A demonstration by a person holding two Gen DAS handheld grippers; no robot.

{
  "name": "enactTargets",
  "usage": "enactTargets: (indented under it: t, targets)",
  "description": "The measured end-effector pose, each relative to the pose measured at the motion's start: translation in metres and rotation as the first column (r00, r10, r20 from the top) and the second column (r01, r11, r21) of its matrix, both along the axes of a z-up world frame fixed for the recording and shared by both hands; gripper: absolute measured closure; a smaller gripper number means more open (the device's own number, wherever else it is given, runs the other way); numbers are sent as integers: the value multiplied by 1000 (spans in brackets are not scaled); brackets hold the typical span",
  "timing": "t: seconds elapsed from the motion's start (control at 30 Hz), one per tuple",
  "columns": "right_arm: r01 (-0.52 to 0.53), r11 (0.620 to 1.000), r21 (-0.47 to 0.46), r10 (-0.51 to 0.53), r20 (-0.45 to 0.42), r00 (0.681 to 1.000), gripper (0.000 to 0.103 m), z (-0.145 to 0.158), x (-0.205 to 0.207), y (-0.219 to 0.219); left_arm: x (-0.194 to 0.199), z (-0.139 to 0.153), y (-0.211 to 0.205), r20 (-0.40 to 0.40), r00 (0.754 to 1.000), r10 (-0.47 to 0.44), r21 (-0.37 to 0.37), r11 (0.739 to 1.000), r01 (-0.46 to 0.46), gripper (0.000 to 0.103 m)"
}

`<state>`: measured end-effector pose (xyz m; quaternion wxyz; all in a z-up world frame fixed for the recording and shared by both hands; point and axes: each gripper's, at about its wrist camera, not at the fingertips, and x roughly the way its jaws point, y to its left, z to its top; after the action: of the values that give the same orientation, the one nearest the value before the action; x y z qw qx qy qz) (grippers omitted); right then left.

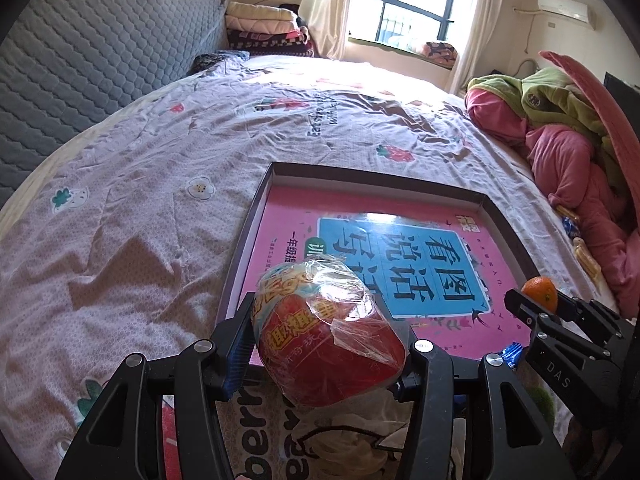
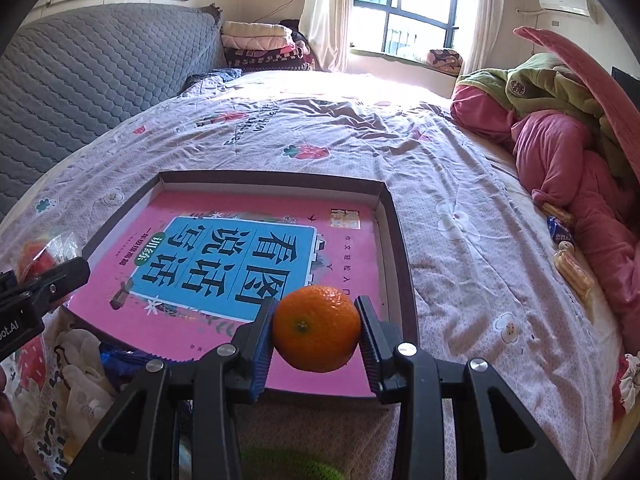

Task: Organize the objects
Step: 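Carry red ball with left tool over tray while right tool carries orange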

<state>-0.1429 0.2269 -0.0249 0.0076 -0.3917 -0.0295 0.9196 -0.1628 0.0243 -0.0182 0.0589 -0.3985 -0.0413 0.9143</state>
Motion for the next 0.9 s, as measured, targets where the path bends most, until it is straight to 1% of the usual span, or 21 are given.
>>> enactTargets:
  t: [0.1,0.2,0.33,0.43,0.5,0.63,0.77,0.9]
  targets:
    - [5,1000,1,-5,21,1000,64,-7,-7,4,-9,-7,3,26,1000,-13,-5,1000,13,48]
    - [17,1000,-15,-16,37,999,64,-11,-12,8,-22,-13,8,43,999,-29,-47,998,31,48]
    - [8,1000,-23,-7,48,999,64,-15,-15,6,-36,-21,10,84,996,-42,-47,998,46,48]
    - [6,1000,-14,-5,54,999,64,-17,-17,2,-40,-29,11,117,992,-42,-40,998,47,48]
    - [5,1000,-24,-3,63,998,64,-19,-18,1,-42,-33,11,134,990,-40,-35,998,45,48]
    - [17,1000,-18,-16,68,998,64,-21,-19,2,-41,-35,10,140,989,-44,-20,999,48,48]
    - [33,999,-23,-31,87,996,64,-25,-21,6,-39,-35,11,141,989,-46,-29,998,51,48]
    - [35,999,-14,-33,87,996,64,-26,-20,5,-38,-35,10,143,989,-49,-37,998,55,47]
